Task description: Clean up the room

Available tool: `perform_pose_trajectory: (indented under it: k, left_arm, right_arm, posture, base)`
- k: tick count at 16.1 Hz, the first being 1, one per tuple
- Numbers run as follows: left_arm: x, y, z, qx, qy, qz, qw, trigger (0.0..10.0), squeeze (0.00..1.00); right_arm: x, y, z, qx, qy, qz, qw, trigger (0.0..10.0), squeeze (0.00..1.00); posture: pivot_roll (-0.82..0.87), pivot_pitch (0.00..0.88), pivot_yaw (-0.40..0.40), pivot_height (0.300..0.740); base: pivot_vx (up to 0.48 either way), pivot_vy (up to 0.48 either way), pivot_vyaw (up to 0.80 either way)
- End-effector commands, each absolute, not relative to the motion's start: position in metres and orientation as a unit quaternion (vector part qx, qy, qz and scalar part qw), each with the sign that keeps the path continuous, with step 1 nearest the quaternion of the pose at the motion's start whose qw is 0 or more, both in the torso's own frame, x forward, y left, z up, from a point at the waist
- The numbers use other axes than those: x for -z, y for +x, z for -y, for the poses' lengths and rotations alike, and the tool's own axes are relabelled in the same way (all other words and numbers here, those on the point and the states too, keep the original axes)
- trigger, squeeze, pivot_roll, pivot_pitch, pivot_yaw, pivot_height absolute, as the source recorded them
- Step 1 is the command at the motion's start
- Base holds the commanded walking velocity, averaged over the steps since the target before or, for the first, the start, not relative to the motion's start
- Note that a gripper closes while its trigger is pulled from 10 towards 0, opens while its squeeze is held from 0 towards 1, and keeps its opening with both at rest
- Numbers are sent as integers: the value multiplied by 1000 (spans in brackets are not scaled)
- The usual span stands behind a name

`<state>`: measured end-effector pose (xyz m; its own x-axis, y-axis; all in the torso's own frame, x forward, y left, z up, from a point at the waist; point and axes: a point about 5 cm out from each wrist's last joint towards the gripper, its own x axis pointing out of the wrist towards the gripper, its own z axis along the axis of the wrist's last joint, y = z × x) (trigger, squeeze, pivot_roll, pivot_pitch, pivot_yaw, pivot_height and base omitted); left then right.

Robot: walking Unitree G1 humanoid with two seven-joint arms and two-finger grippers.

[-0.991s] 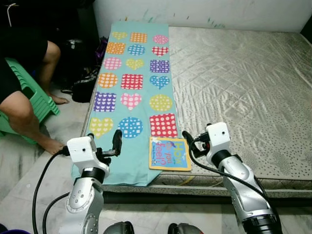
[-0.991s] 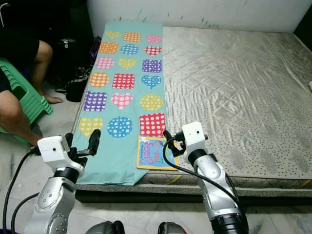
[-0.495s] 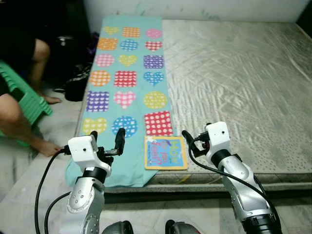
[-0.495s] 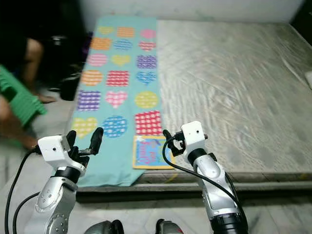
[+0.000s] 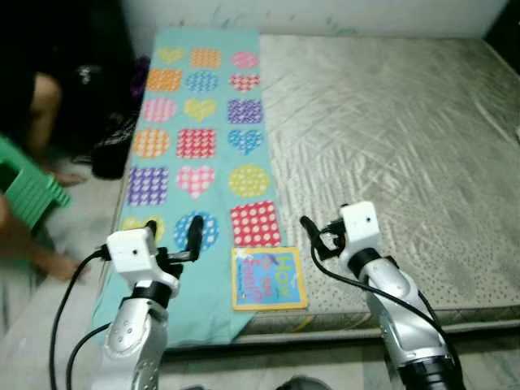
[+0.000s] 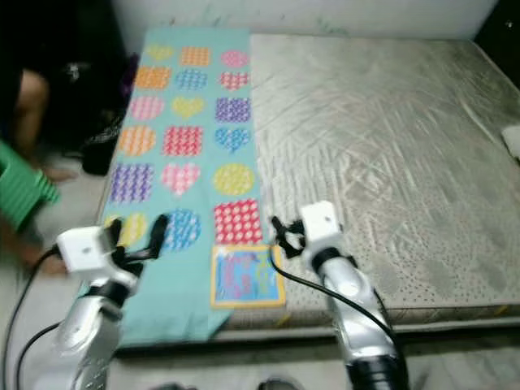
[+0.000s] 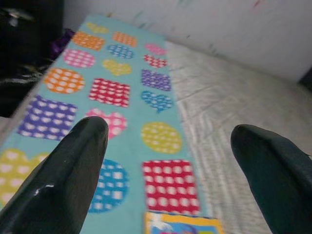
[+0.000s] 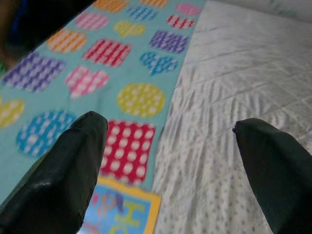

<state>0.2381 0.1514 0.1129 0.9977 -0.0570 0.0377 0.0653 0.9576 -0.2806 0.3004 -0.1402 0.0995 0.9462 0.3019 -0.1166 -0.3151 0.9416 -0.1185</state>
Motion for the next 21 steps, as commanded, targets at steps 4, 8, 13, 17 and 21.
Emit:
perform_pose_trajectory:
  k: [4, 8, 13, 17, 21]
  left_arm:
    - [-115, 241, -143, 40, -144, 12, 989, 10000, 0]
    - [-113, 241, -145, 27, -139, 4, 990, 10000, 0]
    - [-109, 242, -148, 7, -137, -11, 991, 10000, 0]
    - [-109, 242, -147, 5, -135, -12, 991, 10000, 0]
    - [-108, 236, -153, 3, -148, -14, 989, 10000, 0]
  right_arm:
    - [-96, 298, 153, -142, -82, -53, 985, 10000, 0]
    - [-95, 298, 152, -142, -79, -56, 985, 10000, 0]
    - [-95, 298, 152, -144, -79, -56, 985, 10000, 0]
    - [-98, 299, 149, -148, -75, -50, 985, 10000, 0]
    - [-99, 299, 154, -144, -65, -51, 986, 10000, 0]
  posture:
    - [-132, 161, -16, 740]
    - [-131, 159, -18, 740]
    - [-129, 158, -21, 740]
    - [-126, 152, -23, 740]
    - [-123, 147, -24, 740]
  base:
    - [0, 0, -573]
    - [0, 0, 0]
    - [0, 0, 0]
    - [0, 0, 0]
    - [0, 0, 0]
